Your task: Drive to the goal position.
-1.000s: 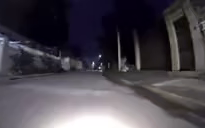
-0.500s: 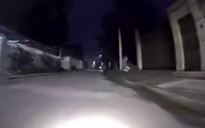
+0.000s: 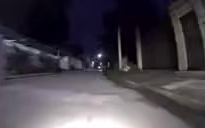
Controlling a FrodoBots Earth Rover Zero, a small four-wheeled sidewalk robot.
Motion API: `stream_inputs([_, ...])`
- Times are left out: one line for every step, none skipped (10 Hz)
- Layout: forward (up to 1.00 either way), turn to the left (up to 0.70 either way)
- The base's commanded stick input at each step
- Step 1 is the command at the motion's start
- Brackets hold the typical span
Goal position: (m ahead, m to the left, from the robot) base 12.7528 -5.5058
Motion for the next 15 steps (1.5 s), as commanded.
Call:
stream_inputs([0.50, 0.00])
stream_inputs([0.50, 0.00])
stream_inputs([0.50, 0.00])
stream_inputs([0.50, 0.00])
stream_inputs([0.50, 0.00])
stream_inputs([0.50, 0.00])
stream_inputs([0.50, 0.00])
stream_inputs([0.50, 0.00])
stream_inputs([0.50, 0.00])
stream_inputs([0.50, 0.00])
stream_inputs([0.50, 0.00])
stream_inputs([0.50, 0.00])
stream_inputs([0.50, 0.00])
stream_inputs([0.50, 0.00])
stream_inputs([0.50, 0.00])
